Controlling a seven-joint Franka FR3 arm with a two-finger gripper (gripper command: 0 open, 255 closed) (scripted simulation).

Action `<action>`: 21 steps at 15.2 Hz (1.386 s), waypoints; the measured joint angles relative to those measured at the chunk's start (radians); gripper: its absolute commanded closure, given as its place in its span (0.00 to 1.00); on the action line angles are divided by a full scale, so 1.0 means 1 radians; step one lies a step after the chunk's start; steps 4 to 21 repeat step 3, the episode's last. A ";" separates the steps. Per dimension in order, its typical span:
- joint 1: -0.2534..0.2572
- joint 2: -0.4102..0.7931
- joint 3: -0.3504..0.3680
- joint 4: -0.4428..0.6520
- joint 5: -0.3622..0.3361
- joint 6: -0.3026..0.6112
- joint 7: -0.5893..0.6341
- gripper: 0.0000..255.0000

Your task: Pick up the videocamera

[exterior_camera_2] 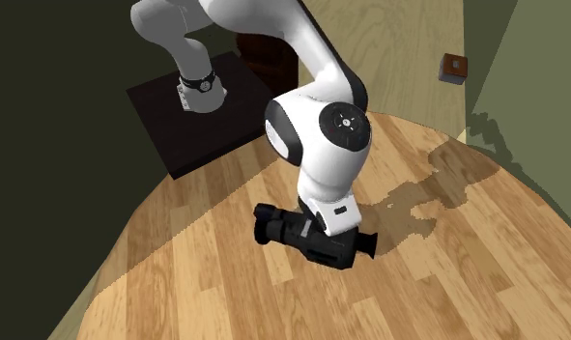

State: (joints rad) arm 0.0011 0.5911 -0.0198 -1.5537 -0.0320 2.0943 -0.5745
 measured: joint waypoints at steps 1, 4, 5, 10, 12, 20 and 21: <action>-0.001 -0.008 0.000 0.000 0.000 -0.008 -0.001 1.00; 0.000 -0.015 0.000 0.011 0.000 -0.025 -0.002 1.00; 0.000 -0.015 0.000 0.011 0.000 -0.025 -0.002 1.00; 0.000 -0.015 0.000 0.011 0.000 -0.025 -0.002 1.00; 0.000 -0.015 0.000 0.011 0.000 -0.025 -0.002 1.00; 0.000 -0.015 0.000 0.011 0.000 -0.025 -0.002 1.00; 0.000 -0.015 0.000 0.011 0.000 -0.025 -0.002 1.00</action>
